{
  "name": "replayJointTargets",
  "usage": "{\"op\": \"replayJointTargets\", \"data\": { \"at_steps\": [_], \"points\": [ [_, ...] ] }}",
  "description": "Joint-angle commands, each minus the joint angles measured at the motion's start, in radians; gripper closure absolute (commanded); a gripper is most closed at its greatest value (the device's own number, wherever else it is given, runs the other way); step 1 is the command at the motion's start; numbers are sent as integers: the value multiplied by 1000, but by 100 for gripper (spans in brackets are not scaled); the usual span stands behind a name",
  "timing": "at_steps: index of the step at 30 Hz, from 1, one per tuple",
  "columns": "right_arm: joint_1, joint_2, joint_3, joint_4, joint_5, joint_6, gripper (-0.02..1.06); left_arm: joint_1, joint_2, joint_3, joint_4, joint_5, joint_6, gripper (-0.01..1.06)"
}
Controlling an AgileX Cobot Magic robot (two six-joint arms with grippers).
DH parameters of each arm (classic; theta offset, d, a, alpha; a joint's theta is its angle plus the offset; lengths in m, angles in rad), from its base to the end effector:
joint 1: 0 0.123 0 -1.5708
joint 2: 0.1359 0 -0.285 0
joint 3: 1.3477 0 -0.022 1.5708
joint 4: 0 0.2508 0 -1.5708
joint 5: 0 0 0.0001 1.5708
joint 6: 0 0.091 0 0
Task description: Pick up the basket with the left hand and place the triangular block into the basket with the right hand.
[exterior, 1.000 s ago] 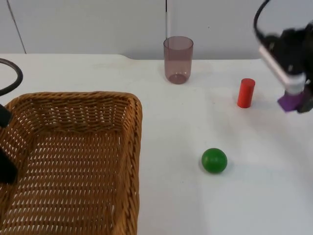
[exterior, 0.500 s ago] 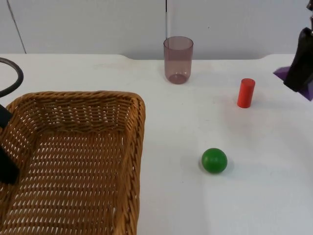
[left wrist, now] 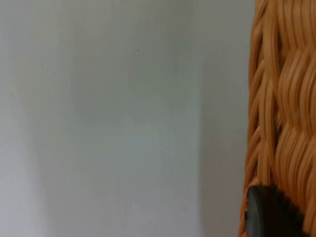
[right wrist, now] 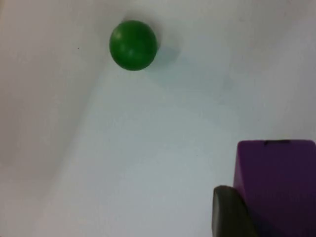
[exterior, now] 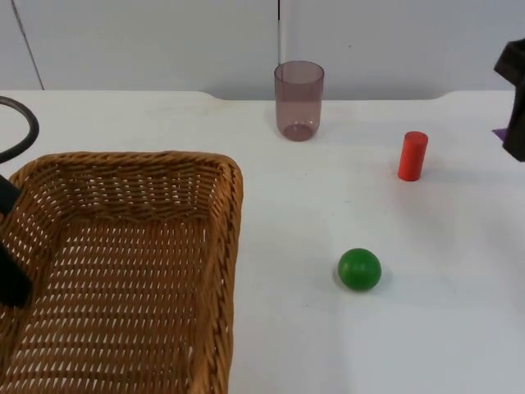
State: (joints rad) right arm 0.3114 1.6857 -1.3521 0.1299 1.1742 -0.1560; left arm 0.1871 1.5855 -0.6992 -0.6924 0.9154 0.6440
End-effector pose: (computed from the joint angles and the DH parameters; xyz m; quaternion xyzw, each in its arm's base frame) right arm 0.3137 0.1124 0.2699 -0.2105 0.9728 0.0672 0.0699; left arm 0.2367 -0.0021 0.1619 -0.0072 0.9650 -0.2592 0.0405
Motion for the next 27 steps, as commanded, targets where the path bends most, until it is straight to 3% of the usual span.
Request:
{"op": "replayJointTargets", "data": {
  "at_steps": [1,6,9,13,22,27],
  "points": [
    [32,-13,-5,-4,-6,14,105,-7,0,-5,-40,9,5,105],
    [209,-13,-5,-20,-92,14,105,-7,0,-5,-45,9,5,105],
    [345,-13,-7,-22,-225,14,105,-7,0,-5,-48,9,5,105],
    [431,4,-64,-22,-326,14,105,-7,0,-5,-50,9,5,105],
    [541,236,-366,15,-243,14,105,-7,0,-5,-52,9,8,105],
    [579,353,-444,33,-259,14,105,-7,0,-5,-52,9,8,105]
  ]
}}
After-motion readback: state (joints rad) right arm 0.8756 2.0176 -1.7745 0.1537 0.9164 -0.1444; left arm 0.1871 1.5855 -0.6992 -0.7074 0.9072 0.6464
